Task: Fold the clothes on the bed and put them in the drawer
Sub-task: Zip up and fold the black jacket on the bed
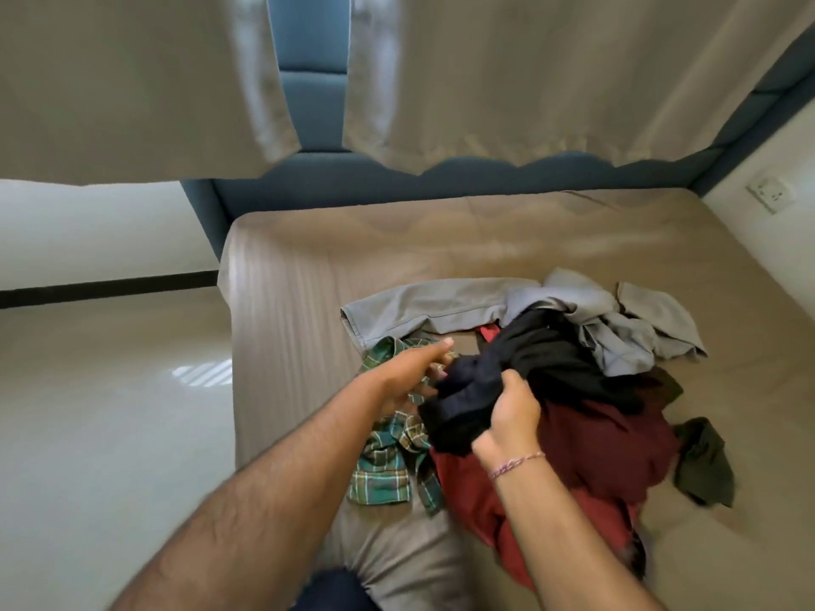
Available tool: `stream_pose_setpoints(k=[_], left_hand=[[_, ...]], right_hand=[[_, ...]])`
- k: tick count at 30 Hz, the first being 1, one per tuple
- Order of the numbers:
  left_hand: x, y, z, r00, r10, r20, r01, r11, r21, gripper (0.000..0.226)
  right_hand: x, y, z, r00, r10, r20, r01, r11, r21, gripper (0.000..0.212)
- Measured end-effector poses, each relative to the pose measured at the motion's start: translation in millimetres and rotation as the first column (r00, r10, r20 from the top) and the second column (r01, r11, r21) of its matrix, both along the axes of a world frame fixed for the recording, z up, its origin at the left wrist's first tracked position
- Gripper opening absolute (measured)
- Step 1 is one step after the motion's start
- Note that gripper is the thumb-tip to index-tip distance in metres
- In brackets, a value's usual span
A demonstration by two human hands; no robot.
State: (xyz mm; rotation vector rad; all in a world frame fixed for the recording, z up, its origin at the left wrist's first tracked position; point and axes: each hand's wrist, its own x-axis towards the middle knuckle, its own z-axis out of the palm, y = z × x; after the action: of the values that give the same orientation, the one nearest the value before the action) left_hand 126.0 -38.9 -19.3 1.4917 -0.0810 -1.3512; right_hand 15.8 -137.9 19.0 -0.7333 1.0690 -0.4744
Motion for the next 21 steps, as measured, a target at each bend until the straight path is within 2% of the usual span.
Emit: stream_pose_setpoints(k=[1,3,5,7,9,11,13,15,17,19,20,21], left_hand=[[2.3,-2.4,1.7,0.994,0.009,-0.110,-0.013,0.999,-0.034,0.066],[1.4,-6.0,16.9,0.970,0.004,-0.241,-0.032,0.993,-0.113,0.055],[2.6,-9.7,29.7,0.961,-0.016,-0.277,-0.037,0.982,-0.185,0.032],[5.2,-11.3,35.8,0.985,0.013,-0.171,-0.051,0.974,-0.221,0.019],[9.8,-9.6,33.8,0.999,0.052,-0.016,-0.054,0.966,-0.252,0.026],[13.1,-4.7,32.7,0.998,0.055,0.035,-0.043,0.958,-0.284,0.037],[13.7,4.0,33.4,0.997,0.056,0.061,-0.034,0.947,-0.321,0.041],[14.2,17.5,37.7,0.999,0.035,0.038,-0.019,0.940,-0.341,0.035],[18.9,35.3,50.9,0.998,-0.023,0.065,0.042,0.949,-0.311,0.024],[28.5,57.1,58.2,0.986,-0.107,0.125,0.133,0.968,-0.215,0.006],[34.2,70.3,55.3,0.982,-0.099,0.163,0.123,0.982,-0.146,0.011],[39.0,83.1,45.1,0.989,-0.046,0.141,0.059,0.994,-0.094,0.026]], right_hand=[[-1.3,17.4,6.0,0.999,0.040,0.017,-0.040,0.999,-0.017,0.030],[-5.2,44.9,21.4,0.993,0.115,-0.033,-0.118,0.986,-0.119,0.013],[-10.7,53.0,24.3,0.981,0.182,-0.068,-0.191,0.966,-0.174,0.029],[-15.8,53.8,29.0,0.962,0.255,-0.097,-0.271,0.935,-0.229,0.038],[-21.0,44.8,25.0,0.944,0.295,-0.145,-0.326,0.903,-0.282,0.031],[-30.6,25.6,13.2,0.974,0.103,-0.199,-0.159,0.944,-0.290,0.016],[-44.0,4.1,-1.3,0.973,-0.073,-0.219,0.046,0.991,-0.127,0.025],[-46.7,-15.2,-16.0,0.988,-0.071,-0.134,0.084,0.992,0.091,0.044],[-31.5,-23.4,-14.2,0.997,0.073,0.019,-0.075,0.985,0.158,0.051],[-4.5,-14.4,-6.1,0.969,0.242,0.050,-0.243,0.970,0.015,0.039],[9.8,-3.7,-0.5,0.942,0.334,0.000,-0.333,0.939,-0.088,0.039],[21.3,11.0,0.7,0.897,0.440,-0.051,-0.441,0.878,-0.184,0.042]])
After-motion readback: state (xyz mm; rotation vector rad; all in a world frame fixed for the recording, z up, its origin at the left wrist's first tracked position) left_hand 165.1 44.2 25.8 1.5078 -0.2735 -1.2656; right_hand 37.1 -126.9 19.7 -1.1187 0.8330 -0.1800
